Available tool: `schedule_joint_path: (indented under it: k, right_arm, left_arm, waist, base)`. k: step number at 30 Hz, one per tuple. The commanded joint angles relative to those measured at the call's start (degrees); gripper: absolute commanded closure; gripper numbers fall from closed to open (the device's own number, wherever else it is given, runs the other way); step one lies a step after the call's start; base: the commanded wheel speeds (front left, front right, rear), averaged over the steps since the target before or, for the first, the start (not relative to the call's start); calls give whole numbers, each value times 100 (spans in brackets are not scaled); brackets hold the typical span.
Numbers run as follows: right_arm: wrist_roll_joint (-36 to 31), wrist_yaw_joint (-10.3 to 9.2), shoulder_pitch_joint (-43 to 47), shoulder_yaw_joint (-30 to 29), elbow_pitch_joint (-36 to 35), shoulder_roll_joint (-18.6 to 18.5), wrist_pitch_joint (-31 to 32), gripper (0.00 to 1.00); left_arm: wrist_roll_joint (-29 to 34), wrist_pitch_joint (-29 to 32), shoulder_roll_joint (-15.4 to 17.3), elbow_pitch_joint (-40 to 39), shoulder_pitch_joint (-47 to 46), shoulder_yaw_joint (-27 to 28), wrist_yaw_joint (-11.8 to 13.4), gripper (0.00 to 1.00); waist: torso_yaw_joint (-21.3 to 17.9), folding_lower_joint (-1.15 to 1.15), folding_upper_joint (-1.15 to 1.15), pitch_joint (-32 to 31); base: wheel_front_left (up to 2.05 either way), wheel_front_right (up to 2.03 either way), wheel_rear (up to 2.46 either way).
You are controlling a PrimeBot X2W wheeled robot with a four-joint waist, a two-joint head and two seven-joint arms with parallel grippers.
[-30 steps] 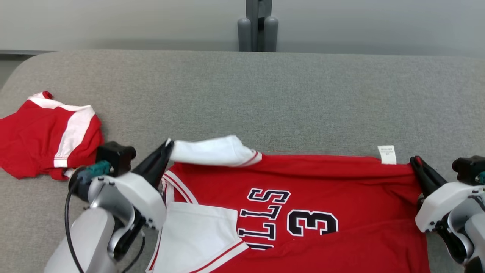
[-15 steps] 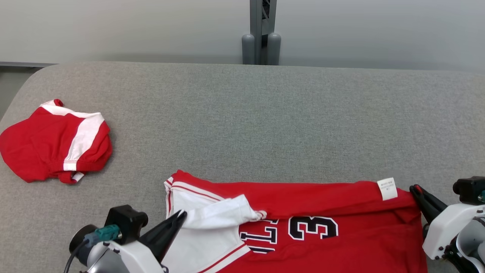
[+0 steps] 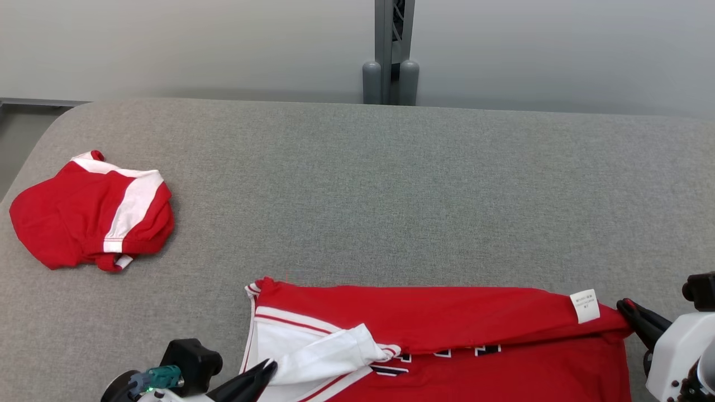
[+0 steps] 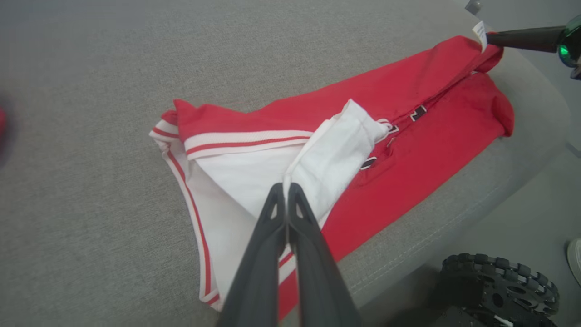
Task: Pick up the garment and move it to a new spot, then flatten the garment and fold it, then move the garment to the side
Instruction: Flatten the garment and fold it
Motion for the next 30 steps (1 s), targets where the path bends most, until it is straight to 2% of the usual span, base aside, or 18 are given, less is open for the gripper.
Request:
schedule_joint_path:
  k: [1, 3, 8, 9, 10, 11, 12, 18, 22, 27, 30]
  right_arm:
    - [62, -2, 117, -96, -116, -63, 174, 100]
    - [10, -2, 328, -304, -368, -64, 585, 100]
    - [23, -2, 522, -458, -522, 36, 1024, 100]
    - [30, -2, 558, -494, -549, 52, 1114, 85]
    - [23, -2, 598, -542, -547, 75, 1202, 45]
    - [30, -3, 645, -606, -518, 114, 1310, 0]
    - [-1, -2, 670, -652, -543, 143, 1383, 0]
    - [-227, -2, 756, -1043, -667, 236, 1489, 0]
    - [-513, -2, 645, -1449, -783, 314, 1207, 0]
    - [-998, -2, 428, -1882, -950, 585, 430, 0]
    - [-1280, -2, 261, -2022, -1106, 797, -257, 0]
  left_arm:
    - [-40, 54, 62, -38, 72, -3, 20, 100]
    - [-118, 224, 114, -72, 176, -111, -25, 100]
    - [-36, 271, 136, 26, 143, -208, -44, 100]
    - [-11, 286, 136, 51, 138, -227, -34, 100]
    - [15, 303, 140, 91, 133, -245, -19, 100]
    - [32, 329, 148, 132, 131, -257, 12, 67]
    - [56, 318, 140, 163, 131, -256, 42, 0]
    - [26, 417, 180, 253, 115, -193, 154, 0]
    - [178, 255, 221, 224, -86, 33, 351, 0]
    - [406, -370, -52, 216, -473, 409, 714, 0]
    - [477, -935, -415, 291, -723, 563, 902, 0]
  waist:
    - [3, 0, 0, -16]
    - [1, 0, 0, -30]
    - [-1, 0, 0, -11]
    - [-3, 0, 0, -7]
    - [-6, 0, 0, -5]
    - [-10, 0, 0, -6]
    - [-14, 0, 0, -5]
    - [-60, 0, 0, -37]
    - [-89, 0, 0, -84]
    - [-121, 0, 0, -138]
    - [-151, 0, 0, -151]
  base:
    - [0, 0, 0]
    - [0, 0, 0]
    - [0, 0, 0]
    - [0, 0, 0]
    - [0, 0, 0]
    - [0, 0, 0]
    - [0, 0, 0]
    - [0, 0, 0]
    - [0, 0, 0]
    - [0, 0, 0]
    - [0, 0, 0]
